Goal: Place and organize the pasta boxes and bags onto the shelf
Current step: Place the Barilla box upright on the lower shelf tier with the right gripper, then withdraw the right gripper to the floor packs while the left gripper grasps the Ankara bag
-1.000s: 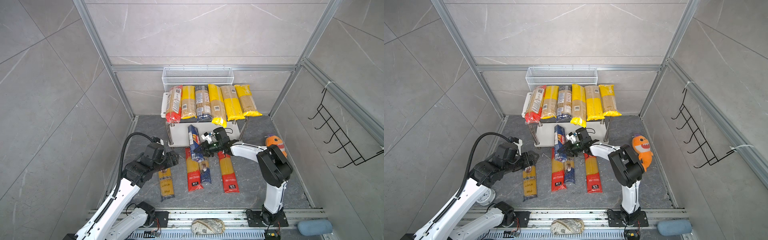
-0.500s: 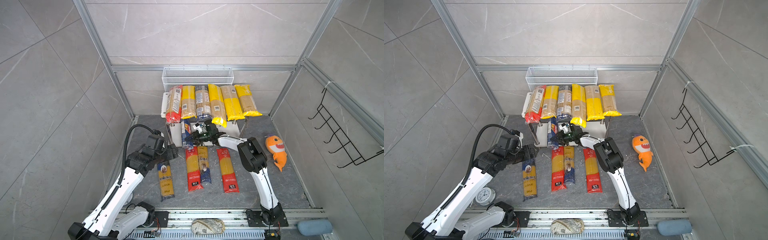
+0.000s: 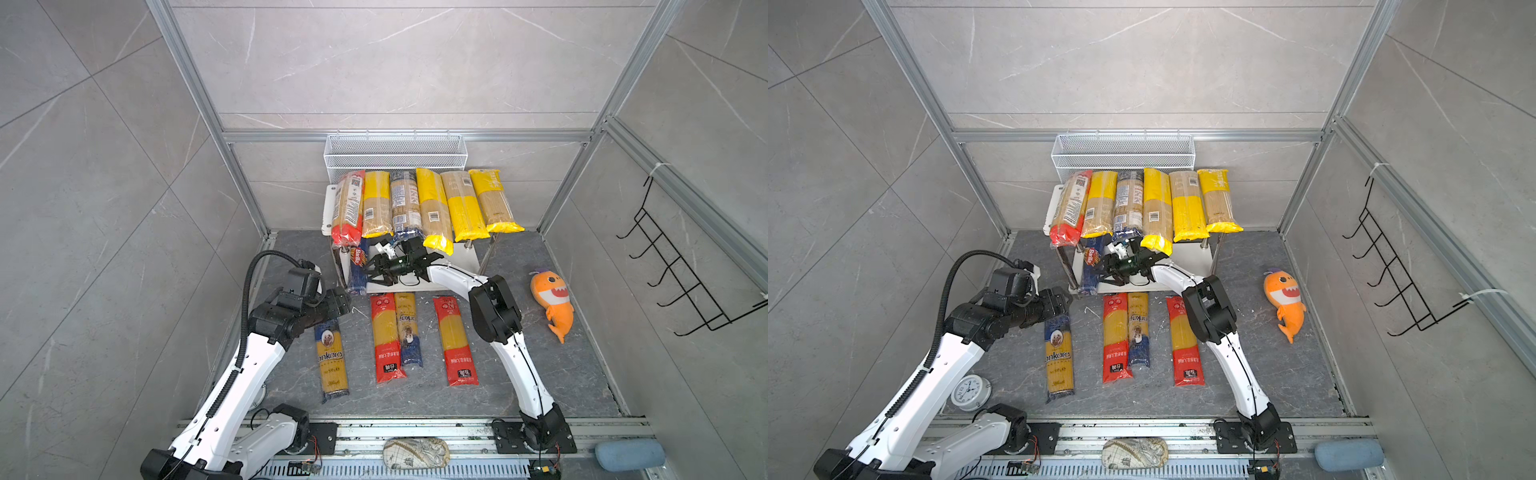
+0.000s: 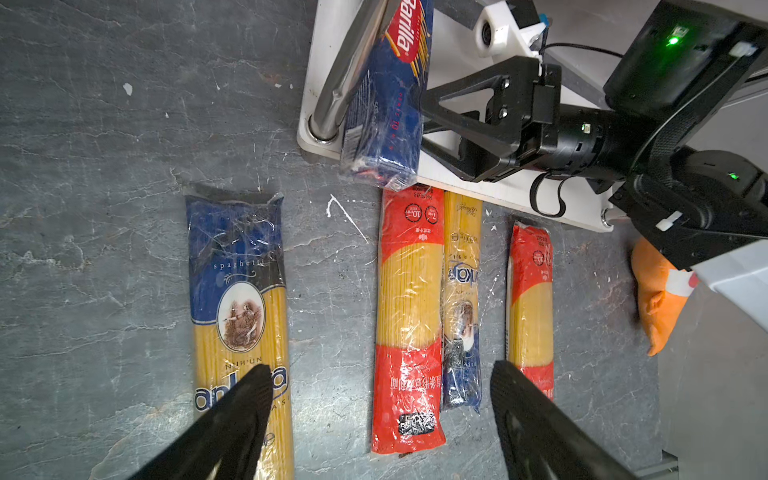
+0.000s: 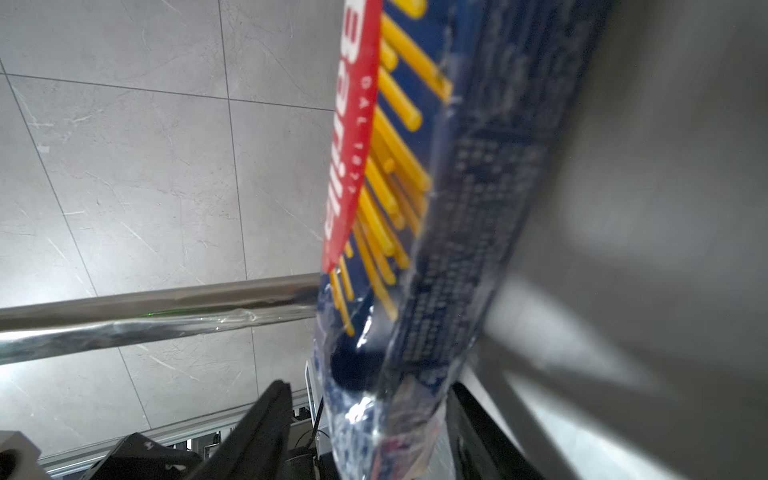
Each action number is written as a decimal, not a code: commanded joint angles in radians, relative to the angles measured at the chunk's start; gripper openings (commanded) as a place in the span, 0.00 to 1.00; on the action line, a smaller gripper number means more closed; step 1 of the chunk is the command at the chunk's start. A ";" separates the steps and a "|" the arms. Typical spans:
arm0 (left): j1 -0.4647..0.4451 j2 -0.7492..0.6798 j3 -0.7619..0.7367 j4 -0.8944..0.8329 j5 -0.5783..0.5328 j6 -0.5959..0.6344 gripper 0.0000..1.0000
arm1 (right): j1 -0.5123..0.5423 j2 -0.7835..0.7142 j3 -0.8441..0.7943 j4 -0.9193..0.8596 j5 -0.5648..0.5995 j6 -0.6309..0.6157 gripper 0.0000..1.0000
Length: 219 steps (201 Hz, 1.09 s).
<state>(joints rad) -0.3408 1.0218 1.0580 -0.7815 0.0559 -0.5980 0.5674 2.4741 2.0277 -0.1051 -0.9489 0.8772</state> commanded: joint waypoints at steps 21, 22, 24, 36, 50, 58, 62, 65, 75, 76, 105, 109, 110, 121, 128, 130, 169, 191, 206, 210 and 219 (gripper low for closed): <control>0.008 -0.023 -0.036 0.028 0.025 0.019 0.85 | 0.006 -0.064 -0.046 -0.075 -0.008 -0.069 0.64; 0.008 -0.025 -0.037 0.029 0.025 0.018 0.85 | 0.006 -0.066 -0.049 -0.077 -0.007 -0.071 0.64; 0.007 -0.027 -0.038 0.031 0.027 0.018 0.85 | 0.007 -0.072 -0.055 -0.079 -0.007 -0.074 0.64; 0.007 -0.038 -0.056 0.042 0.030 0.011 0.85 | 0.008 -0.107 -0.094 -0.092 -0.002 -0.094 0.65; 0.008 -0.049 -0.080 0.061 0.037 -0.002 0.85 | 0.007 -0.157 -0.148 -0.101 0.008 -0.120 0.68; 0.008 -0.057 -0.094 0.072 0.041 -0.008 0.85 | 0.007 -0.182 -0.178 -0.112 0.014 -0.139 0.68; 0.008 -0.062 -0.101 0.076 0.044 -0.013 0.86 | 0.008 -0.201 -0.194 -0.117 0.019 -0.147 0.68; 0.008 -0.065 -0.106 0.080 0.044 -0.016 0.86 | 0.008 -0.214 -0.209 -0.121 0.021 -0.154 0.68; 0.007 -0.075 -0.124 0.089 0.045 -0.027 0.86 | 0.008 -0.253 -0.259 -0.125 0.033 -0.169 0.69; 0.007 -0.077 -0.126 0.090 0.045 -0.028 0.86 | 0.008 -0.258 -0.264 -0.126 0.034 -0.170 0.69; 0.007 -0.117 -0.195 0.093 0.031 -0.070 0.86 | 0.008 -0.369 -0.436 -0.115 0.048 -0.182 0.69; 0.006 -0.125 -0.206 0.091 0.028 -0.077 0.86 | 0.010 -0.387 -0.462 -0.112 0.051 -0.182 0.69; 0.006 -0.126 -0.209 0.090 0.027 -0.079 0.86 | 0.010 -0.390 -0.470 -0.111 0.052 -0.183 0.69; 0.005 -0.153 -0.242 0.086 0.017 -0.097 0.86 | 0.016 -0.436 -0.537 -0.106 0.058 -0.189 0.70; 0.006 -0.168 -0.263 0.079 0.004 -0.112 0.86 | 0.021 -0.463 -0.575 -0.115 0.063 -0.198 0.69; 0.006 -0.171 -0.267 0.077 0.001 -0.116 0.86 | 0.024 -0.470 -0.585 -0.120 0.064 -0.202 0.69; 0.003 -0.194 -0.361 0.000 -0.044 -0.170 0.87 | 0.081 -0.618 -0.745 -0.250 0.155 -0.300 0.70; -0.011 -0.223 -0.409 0.000 -0.047 -0.213 0.87 | 0.118 -0.712 -0.856 -0.283 0.209 -0.321 0.69; -0.027 -0.244 -0.432 -0.019 -0.073 -0.243 0.88 | 0.150 -0.786 -0.915 -0.318 0.265 -0.339 0.69; -0.030 -0.249 -0.438 -0.027 -0.081 -0.251 0.88 | 0.157 -0.807 -0.929 -0.325 0.278 -0.341 0.69; -0.035 -0.253 -0.448 -0.052 -0.093 -0.263 0.88 | 0.171 -0.849 -0.960 -0.341 0.305 -0.342 0.69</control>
<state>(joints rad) -0.3599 0.7994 0.6224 -0.7792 0.0101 -0.7937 0.7086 1.7378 1.1290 -0.3656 -0.7471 0.5858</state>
